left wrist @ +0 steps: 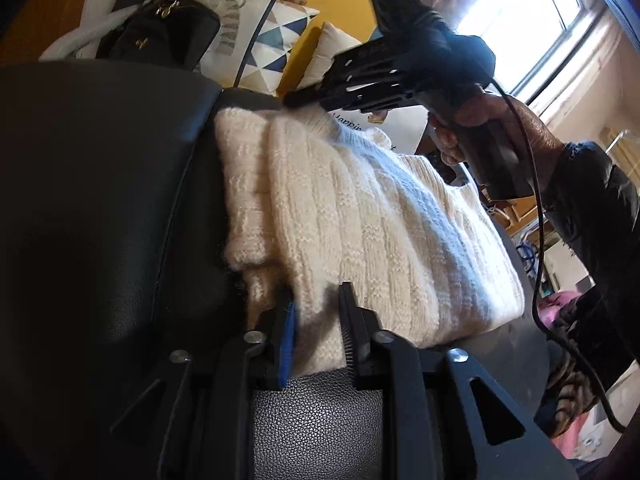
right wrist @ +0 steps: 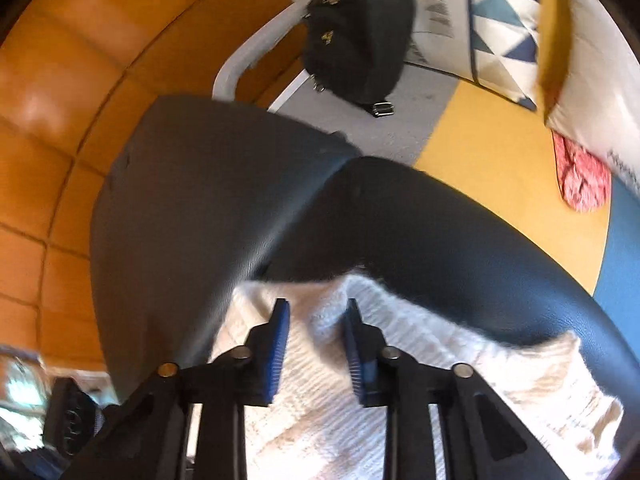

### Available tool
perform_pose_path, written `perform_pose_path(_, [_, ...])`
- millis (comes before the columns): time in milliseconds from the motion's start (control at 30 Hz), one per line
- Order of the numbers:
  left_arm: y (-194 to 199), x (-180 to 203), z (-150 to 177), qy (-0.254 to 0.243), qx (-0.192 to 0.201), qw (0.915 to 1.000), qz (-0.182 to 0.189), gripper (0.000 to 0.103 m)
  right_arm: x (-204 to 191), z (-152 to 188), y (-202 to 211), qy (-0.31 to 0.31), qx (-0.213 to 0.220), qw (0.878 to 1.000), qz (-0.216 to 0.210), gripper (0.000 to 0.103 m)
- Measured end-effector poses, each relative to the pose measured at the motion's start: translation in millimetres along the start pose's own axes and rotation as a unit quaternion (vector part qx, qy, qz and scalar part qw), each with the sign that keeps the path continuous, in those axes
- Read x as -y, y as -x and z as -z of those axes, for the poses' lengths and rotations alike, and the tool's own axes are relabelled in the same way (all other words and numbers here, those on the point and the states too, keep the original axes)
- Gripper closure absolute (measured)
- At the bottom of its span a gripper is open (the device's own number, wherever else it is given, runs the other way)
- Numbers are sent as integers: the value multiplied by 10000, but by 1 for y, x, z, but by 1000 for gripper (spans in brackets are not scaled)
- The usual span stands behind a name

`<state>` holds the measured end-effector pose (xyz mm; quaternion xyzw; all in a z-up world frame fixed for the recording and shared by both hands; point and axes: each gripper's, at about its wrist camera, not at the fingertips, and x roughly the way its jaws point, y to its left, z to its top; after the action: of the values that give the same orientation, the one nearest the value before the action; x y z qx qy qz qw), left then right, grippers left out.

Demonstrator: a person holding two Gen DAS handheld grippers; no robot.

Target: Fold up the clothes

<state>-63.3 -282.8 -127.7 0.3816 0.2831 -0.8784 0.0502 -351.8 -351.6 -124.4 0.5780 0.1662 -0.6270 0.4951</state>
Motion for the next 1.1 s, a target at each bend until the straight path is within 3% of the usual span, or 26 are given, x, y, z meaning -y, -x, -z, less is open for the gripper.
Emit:
perform_pose_path(100, [6, 2, 5, -102, 135, 9998, -83, 96, -10, 2, 5, 202, 150, 9995, 202, 94])
perform_pose_path(300, [18, 2, 15, -180, 317, 9993, -95, 97, -21, 6, 32, 359, 769, 9960, -271, 95])
perform_pose_path(400, [15, -3, 18, -92, 197, 9997, -65, 97, -9, 7, 22, 139, 749, 9970, -159, 95])
perform_pose_path(633, [13, -17, 14, 125, -18, 9982, 585, 92, -5, 4, 0, -74, 581, 9983, 54, 95])
perform_pose_path(667, [13, -18, 13, 100, -49, 9973, 719, 85, -6, 4, 0, -58, 578, 9983, 49, 95])
perform_pose_path(767, [12, -19, 8, -279, -160, 9959, 850, 82, -6, 4, 6, -21, 571, 9984, 19, 95])
perform_pose_path(867, [5, -19, 3, -598, -460, 9908, 1121, 80, -6, 3, 10, -2, 540, 9985, 6, 95])
perform_pose_path(1033, [-4, -18, -3, -1041, -1002, 9754, 1663, 80, -5, 0, 13, -5, 560, 9984, 53, 95])
perform_pose_path(1100, [-3, -19, -4, -1256, -1100, 9717, 1673, 88, -4, 0, 10, -24, 579, 9983, 76, 95])
